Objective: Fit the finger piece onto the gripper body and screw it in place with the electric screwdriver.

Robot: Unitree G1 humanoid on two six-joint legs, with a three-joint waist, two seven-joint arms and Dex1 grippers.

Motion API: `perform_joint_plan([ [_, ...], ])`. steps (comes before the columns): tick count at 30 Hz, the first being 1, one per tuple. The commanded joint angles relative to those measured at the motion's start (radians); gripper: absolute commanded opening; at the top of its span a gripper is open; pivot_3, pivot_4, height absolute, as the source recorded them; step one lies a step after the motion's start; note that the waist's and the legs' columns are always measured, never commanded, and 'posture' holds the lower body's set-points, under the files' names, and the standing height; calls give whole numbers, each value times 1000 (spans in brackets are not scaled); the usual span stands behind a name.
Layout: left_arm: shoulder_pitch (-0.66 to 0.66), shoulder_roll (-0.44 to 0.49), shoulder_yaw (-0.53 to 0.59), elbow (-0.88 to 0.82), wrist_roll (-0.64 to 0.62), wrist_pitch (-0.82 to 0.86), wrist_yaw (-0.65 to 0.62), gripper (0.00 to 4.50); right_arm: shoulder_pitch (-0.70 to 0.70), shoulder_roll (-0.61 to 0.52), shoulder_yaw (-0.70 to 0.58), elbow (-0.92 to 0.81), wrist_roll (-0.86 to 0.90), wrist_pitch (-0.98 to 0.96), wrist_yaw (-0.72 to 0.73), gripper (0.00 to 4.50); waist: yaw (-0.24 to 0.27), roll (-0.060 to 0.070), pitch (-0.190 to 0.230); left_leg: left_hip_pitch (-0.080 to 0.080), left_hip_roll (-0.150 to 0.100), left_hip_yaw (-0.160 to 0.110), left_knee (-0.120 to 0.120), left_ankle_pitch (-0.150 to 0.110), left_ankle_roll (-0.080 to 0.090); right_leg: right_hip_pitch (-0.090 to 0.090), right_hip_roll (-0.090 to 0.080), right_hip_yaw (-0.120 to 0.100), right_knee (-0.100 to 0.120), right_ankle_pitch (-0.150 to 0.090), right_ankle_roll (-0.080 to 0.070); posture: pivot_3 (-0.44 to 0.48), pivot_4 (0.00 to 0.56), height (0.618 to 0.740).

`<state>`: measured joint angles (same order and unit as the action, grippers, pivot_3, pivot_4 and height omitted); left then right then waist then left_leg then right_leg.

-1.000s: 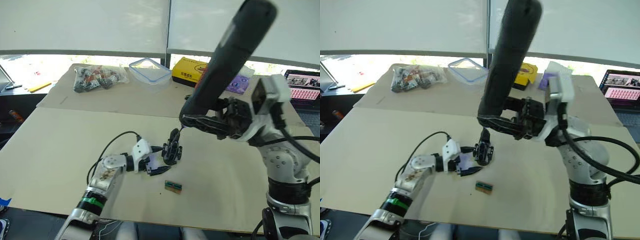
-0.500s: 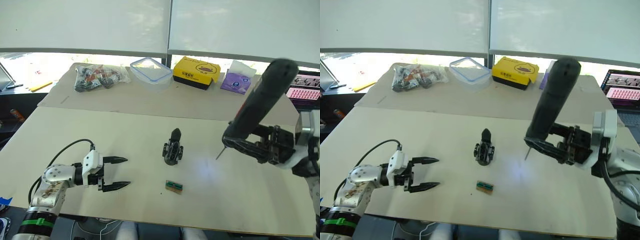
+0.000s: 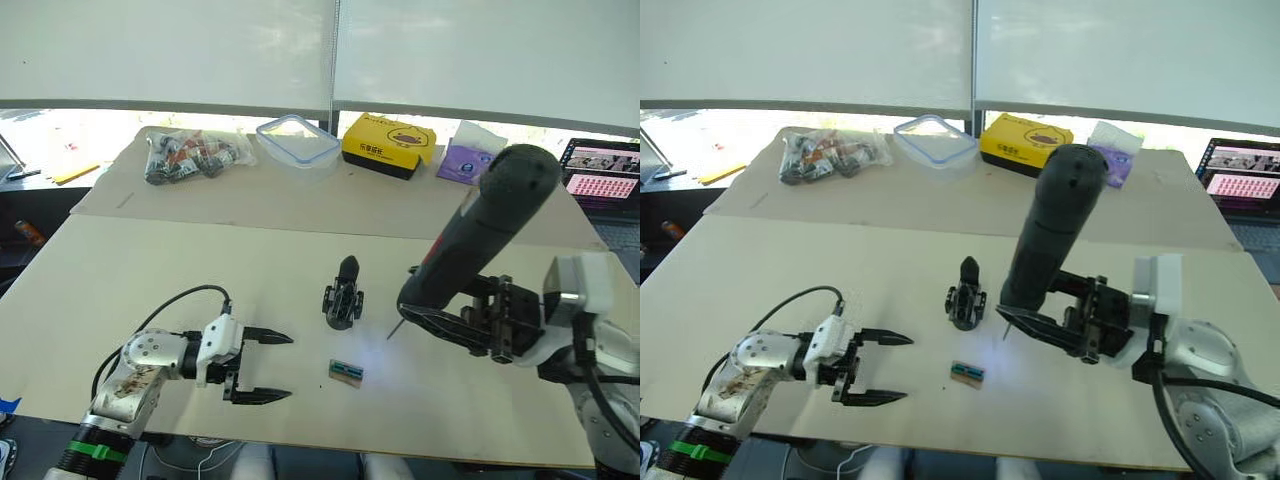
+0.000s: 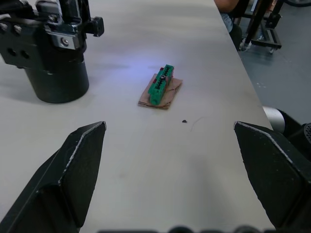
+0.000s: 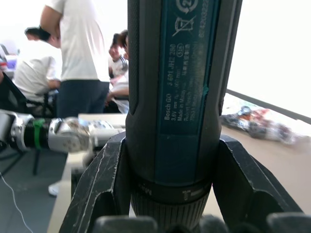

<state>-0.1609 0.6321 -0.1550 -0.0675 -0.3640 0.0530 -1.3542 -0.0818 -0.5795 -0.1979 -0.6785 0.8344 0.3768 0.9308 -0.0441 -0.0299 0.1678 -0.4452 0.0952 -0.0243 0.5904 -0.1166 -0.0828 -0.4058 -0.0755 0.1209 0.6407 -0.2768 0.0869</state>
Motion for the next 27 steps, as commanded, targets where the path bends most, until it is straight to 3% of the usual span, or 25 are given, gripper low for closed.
perform_joint_plan([
  [1,-39,-51,-85,12,79,-9,46,4443,-25,25,96,-26,-69,-55,1,1928,1,0,0,0,0,0,0,0,0,0,0,0,0,0,0,0,150,740],
  [14,-127,-183,-210,132,217,-38,146,4443,-28,49,193,63,-155,-153,105,1928,10,-1,0,0,0,0,1,1,1,1,1,0,0,0,1,0,150,740],
  [27,-116,-184,-230,116,227,-33,148,4443,-35,74,226,101,-188,-176,111,1928,29,0,0,0,0,0,2,1,1,2,0,0,0,0,1,0,150,740],
])
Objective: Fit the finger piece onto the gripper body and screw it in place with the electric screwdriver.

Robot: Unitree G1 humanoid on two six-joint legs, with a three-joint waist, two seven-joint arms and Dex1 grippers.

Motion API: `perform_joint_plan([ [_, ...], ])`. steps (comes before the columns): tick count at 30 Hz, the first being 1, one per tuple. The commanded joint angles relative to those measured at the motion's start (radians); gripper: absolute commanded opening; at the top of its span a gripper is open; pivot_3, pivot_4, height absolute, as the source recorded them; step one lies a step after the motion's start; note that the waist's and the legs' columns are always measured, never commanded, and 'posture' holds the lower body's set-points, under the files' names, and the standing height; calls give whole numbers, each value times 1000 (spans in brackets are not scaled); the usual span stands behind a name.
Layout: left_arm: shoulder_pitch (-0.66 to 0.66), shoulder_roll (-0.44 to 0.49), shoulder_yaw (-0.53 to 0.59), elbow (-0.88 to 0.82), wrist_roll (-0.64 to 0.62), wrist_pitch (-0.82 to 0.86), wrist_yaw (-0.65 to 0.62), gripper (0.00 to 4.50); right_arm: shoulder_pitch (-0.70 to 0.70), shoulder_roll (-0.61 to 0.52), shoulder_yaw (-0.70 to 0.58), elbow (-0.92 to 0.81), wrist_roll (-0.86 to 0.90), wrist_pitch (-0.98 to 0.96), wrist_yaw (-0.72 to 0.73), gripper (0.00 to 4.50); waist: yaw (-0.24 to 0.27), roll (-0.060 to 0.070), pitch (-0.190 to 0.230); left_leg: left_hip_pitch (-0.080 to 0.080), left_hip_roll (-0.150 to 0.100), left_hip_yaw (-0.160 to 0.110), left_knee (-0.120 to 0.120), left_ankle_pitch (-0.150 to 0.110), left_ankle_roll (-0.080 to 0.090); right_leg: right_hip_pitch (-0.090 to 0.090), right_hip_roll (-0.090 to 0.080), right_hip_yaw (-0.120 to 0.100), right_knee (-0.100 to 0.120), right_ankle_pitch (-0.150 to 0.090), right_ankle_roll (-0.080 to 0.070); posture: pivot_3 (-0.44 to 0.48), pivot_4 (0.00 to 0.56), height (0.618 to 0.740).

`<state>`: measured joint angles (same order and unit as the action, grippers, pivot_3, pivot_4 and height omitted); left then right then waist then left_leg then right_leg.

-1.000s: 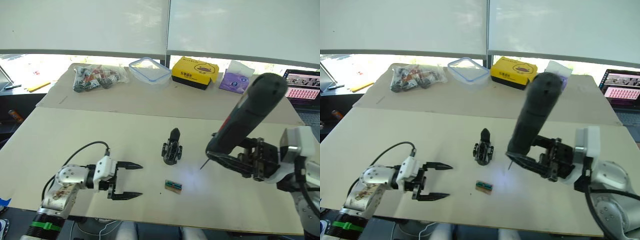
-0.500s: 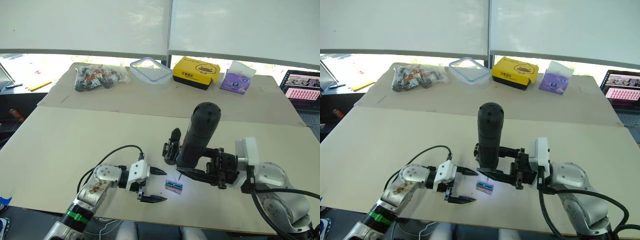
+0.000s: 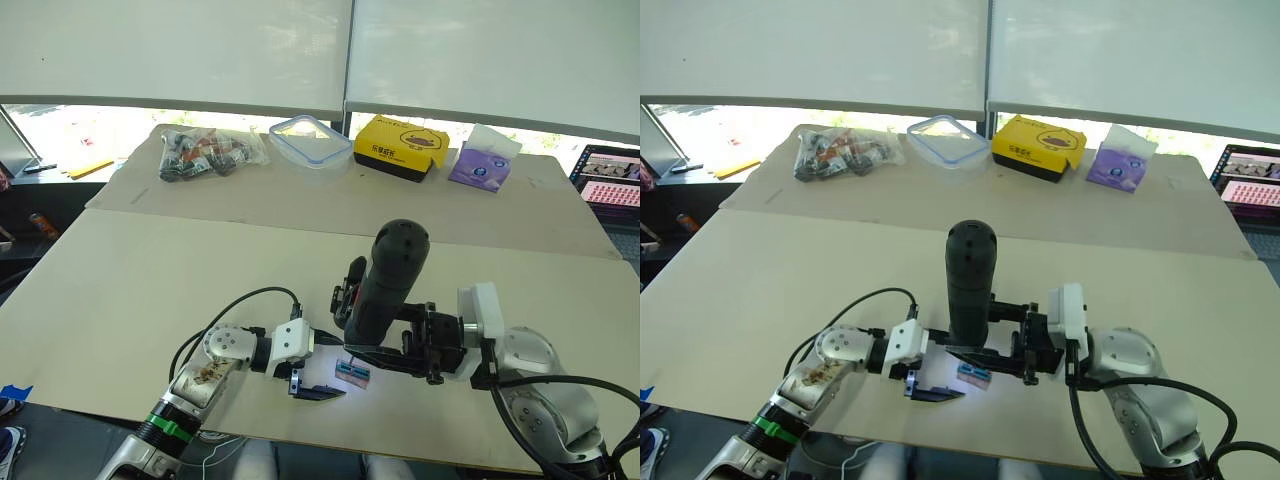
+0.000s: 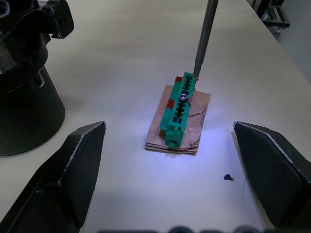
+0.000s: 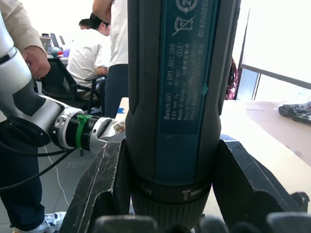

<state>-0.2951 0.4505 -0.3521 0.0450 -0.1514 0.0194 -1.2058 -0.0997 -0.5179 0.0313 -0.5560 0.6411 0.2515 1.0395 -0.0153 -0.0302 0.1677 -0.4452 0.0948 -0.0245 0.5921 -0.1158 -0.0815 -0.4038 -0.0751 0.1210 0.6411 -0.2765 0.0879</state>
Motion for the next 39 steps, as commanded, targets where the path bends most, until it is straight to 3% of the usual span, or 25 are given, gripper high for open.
perform_joint_plan([
  [1,17,-5,-36,3,15,1,-1,4443,-17,13,-2,-19,4,-51,2,1928,0,0,0,0,0,0,0,0,0,0,0,0,0,0,0,0,150,740],
  [39,30,-20,-73,50,36,-54,-3,4443,-2,-2,-18,1,-8,-43,18,1928,3,1,-1,0,0,0,0,0,0,1,0,0,0,0,1,0,150,740],
])
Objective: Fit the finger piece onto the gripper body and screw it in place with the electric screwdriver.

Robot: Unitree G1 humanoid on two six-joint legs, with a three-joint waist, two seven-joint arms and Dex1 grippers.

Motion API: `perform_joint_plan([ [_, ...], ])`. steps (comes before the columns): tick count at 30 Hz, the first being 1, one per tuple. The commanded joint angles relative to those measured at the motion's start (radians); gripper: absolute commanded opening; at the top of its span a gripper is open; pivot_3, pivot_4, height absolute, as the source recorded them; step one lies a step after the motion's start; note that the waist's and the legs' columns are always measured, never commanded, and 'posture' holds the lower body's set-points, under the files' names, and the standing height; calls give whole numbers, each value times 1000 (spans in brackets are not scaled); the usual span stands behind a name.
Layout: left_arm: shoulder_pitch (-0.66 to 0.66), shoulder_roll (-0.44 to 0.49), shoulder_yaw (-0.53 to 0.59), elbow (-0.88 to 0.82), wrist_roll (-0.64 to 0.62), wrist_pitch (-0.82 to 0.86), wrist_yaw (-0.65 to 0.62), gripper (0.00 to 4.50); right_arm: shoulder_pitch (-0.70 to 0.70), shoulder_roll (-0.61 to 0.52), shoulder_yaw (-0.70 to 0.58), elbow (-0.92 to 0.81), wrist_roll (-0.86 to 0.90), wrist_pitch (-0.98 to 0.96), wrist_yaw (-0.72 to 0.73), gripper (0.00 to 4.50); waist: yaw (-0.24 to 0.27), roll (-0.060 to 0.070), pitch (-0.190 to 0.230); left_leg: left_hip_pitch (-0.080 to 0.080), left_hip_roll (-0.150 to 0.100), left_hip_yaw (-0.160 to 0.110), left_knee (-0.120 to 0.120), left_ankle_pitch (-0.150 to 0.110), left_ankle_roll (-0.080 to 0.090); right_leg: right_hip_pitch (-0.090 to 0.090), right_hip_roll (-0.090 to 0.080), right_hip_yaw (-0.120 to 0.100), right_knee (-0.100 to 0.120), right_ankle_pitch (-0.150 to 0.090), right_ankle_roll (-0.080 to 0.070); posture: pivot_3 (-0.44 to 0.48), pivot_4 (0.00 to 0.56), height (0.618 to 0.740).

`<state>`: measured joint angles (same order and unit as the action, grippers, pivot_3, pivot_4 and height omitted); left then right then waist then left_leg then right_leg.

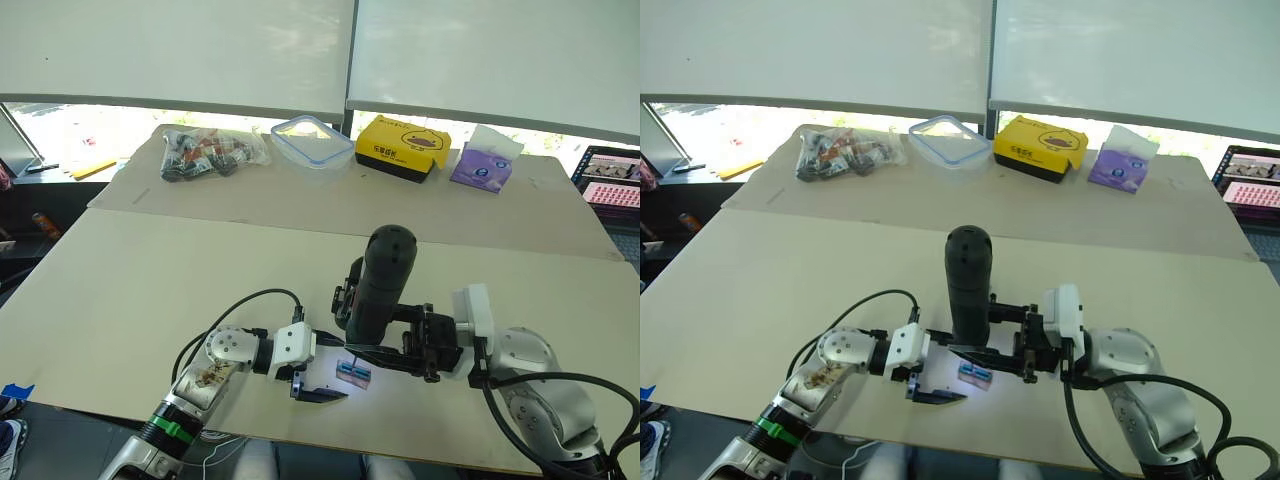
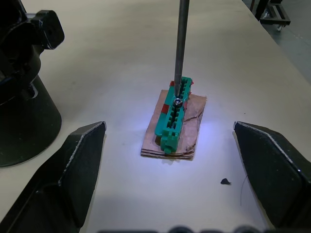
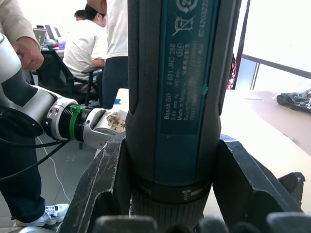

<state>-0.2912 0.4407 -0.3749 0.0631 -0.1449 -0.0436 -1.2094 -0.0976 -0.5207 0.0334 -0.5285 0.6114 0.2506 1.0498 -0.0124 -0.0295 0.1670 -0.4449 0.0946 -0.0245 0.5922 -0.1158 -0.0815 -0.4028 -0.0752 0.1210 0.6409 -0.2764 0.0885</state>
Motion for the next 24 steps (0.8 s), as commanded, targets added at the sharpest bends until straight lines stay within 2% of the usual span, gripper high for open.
perform_joint_plan([
  [1,26,-11,-51,33,30,9,1,4443,-5,0,-20,-26,22,-40,8,1928,0,0,0,0,0,0,0,0,0,0,0,0,0,0,0,0,150,740],
  [24,41,-7,-58,23,37,11,12,4443,-11,5,1,-24,12,-32,-6,1928,0,4,-3,1,0,0,0,0,0,1,0,0,0,0,0,0,150,740],
])
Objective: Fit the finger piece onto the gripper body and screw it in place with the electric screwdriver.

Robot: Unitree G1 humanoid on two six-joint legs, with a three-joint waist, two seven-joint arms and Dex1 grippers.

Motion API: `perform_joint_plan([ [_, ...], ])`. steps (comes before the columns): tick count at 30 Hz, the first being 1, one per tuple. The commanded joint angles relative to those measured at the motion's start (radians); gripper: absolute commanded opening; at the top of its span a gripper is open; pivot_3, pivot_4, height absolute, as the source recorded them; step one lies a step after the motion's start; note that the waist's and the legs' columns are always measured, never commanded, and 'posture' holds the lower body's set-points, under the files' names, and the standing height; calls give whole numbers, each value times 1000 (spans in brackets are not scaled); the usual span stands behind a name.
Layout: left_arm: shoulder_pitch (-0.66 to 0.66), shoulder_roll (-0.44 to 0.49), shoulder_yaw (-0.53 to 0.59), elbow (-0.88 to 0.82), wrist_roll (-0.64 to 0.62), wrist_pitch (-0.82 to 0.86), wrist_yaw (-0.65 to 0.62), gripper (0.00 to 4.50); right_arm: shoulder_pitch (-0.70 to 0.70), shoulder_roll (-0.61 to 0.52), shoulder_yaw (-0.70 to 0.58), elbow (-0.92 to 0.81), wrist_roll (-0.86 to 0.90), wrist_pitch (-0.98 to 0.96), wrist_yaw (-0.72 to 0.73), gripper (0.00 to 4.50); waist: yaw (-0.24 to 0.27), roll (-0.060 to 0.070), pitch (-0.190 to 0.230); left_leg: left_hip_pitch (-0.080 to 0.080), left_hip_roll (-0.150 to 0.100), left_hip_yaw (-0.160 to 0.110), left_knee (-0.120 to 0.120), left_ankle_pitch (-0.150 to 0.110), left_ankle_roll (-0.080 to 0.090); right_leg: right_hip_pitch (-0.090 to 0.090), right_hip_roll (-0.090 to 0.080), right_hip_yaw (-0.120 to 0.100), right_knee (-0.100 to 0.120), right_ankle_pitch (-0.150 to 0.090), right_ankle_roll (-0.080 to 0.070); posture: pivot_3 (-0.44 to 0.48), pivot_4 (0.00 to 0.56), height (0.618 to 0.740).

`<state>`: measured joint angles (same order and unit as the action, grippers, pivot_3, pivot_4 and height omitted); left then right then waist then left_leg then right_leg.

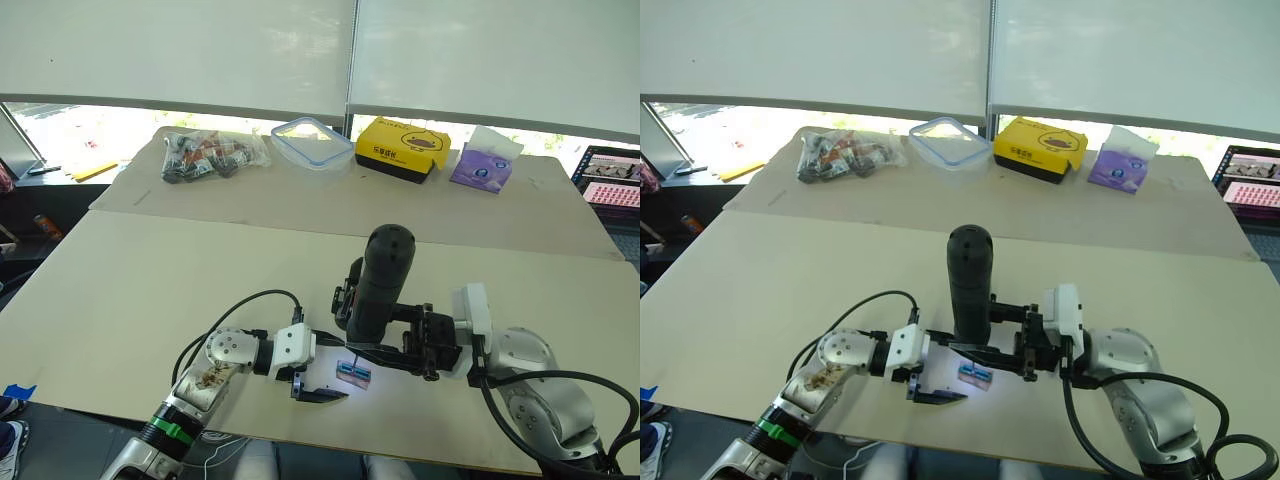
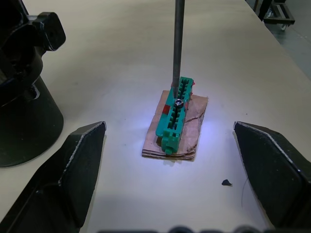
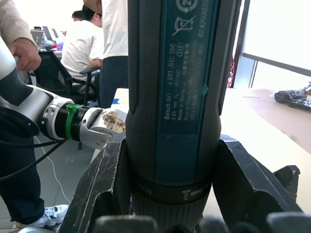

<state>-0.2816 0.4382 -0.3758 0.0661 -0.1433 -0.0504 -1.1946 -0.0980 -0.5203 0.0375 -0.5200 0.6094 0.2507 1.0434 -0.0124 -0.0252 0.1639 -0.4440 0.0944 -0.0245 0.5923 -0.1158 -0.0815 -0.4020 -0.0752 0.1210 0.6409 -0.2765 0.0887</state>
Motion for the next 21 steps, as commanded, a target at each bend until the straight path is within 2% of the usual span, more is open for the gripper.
perform_joint_plan([
  [1,32,-4,-58,16,35,21,-2,4443,-11,4,-2,-32,14,-31,0,1928,0,0,0,0,0,0,0,0,0,0,0,0,0,0,0,0,150,740],
  [21,33,-5,-62,-84,35,114,11,4443,-9,-8,-7,-30,18,-28,2,1928,0,0,0,0,0,0,0,0,0,0,0,0,0,0,0,0,150,740],
])
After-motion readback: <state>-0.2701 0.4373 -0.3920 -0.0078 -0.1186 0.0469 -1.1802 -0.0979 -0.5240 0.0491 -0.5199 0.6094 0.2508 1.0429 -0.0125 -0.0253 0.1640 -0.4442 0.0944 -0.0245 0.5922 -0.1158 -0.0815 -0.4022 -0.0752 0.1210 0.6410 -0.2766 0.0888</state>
